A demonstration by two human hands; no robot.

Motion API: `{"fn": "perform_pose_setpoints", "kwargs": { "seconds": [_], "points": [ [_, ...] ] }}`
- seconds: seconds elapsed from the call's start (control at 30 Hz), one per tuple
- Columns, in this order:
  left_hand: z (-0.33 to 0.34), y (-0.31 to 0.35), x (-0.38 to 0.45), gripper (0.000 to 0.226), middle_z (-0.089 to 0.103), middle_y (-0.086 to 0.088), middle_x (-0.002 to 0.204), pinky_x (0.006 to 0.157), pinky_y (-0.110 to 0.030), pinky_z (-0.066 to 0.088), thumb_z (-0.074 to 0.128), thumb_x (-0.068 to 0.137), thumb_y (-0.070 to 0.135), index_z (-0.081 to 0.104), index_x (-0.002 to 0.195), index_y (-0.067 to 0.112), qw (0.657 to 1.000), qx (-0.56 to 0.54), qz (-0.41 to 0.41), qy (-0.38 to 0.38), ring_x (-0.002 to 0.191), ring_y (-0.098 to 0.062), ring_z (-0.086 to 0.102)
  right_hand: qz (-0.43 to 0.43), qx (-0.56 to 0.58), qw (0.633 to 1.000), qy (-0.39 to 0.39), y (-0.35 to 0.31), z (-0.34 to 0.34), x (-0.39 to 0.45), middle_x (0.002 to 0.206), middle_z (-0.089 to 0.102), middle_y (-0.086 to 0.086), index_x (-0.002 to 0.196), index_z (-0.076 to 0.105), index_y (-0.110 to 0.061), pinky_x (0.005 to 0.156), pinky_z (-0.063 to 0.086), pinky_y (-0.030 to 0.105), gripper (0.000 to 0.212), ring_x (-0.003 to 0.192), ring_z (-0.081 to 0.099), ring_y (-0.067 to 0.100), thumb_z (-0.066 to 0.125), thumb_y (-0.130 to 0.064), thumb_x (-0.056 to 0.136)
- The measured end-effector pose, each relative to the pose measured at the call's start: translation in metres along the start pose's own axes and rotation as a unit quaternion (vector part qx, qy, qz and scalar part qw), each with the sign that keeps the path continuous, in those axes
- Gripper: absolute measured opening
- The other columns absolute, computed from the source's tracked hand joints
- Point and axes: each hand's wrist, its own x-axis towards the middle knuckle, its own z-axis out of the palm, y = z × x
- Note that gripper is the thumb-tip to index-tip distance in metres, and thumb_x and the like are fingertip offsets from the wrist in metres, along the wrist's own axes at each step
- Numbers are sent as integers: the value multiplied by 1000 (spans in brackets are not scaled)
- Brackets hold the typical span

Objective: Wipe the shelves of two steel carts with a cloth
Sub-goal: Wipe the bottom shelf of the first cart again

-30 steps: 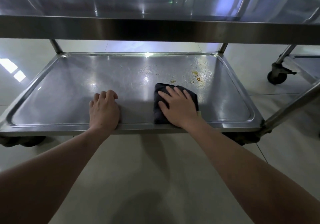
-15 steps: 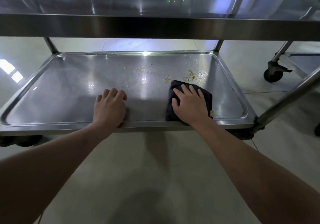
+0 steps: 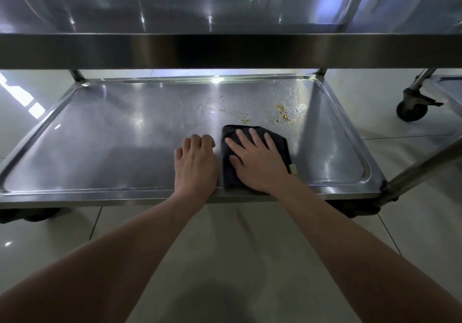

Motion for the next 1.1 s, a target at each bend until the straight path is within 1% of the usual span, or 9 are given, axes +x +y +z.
{"fn": "perform_pose_setpoints", "kwargs": {
  "seconds": [0.17,0.3,0.4,0.47,0.57,0.73,0.9,1.0,1.1],
  "points": [
    [4,-1,3,27,50,-6,115,88,-39,35,47,87,10,49,112,20,1000,11,-5,-12,106,-28,43,36,47,997,-44,5,-7,65,176,6,-3,165,19,-44,129,-6,54,56,162,0,26,18,-50,110],
    [2,-4,5,32,48,-4,116,90,-39,33,44,84,8,47,112,22,999,8,-12,-30,108,-28,41,132,32,989,-55,68,-19,77,177,3,-4,164,16,-45,128,-7,55,57,162,2,26,16,-53,108],
    [2,-3,6,30,48,-4,116,91,-41,34,44,85,8,46,112,22,999,9,-10,-33,108,-28,41,194,29,979,-57,117,-25,44,177,4,-4,165,16,-44,128,-5,55,57,162,4,27,15,-53,108],
    [2,-1,6,27,49,-5,115,90,-42,33,42,87,10,47,111,21,999,6,-11,-30,107,-28,41,193,29,979,-52,119,-24,10,176,7,-3,165,18,-42,129,-2,55,57,161,6,27,17,-52,108],
    [3,3,6,26,49,-6,115,91,-42,32,39,88,13,48,111,21,999,0,-22,-31,107,-29,40,148,26,988,-32,77,-15,-22,176,11,-3,164,21,-43,128,1,55,56,160,9,28,24,-50,108],
    [-1,3,3,32,48,-7,117,91,-43,33,32,84,20,47,112,20,999,6,-16,-48,107,-30,40,38,61,996,-52,26,-9,17,176,8,-4,163,22,-46,128,-5,54,55,161,4,26,22,-49,109],
    [-1,2,1,26,48,-8,116,88,-40,31,34,89,17,49,111,18,999,2,11,-44,107,-30,40,122,44,990,-62,75,-18,70,177,3,-1,162,21,-49,127,-7,59,57,162,0,31,20,-57,106],
    [2,2,2,20,49,-8,114,86,-38,30,45,92,9,49,109,17,999,-3,28,-31,105,-29,40,192,31,979,-57,117,-22,52,177,2,1,162,20,-49,127,-6,59,58,161,0,33,19,-60,106],
    [1,2,3,20,49,-7,115,88,-40,32,43,91,12,50,110,17,999,-7,26,-34,106,-29,40,219,35,974,-53,136,-26,13,176,4,1,163,18,-46,128,-4,58,59,161,4,33,18,-60,106]
  ]
}}
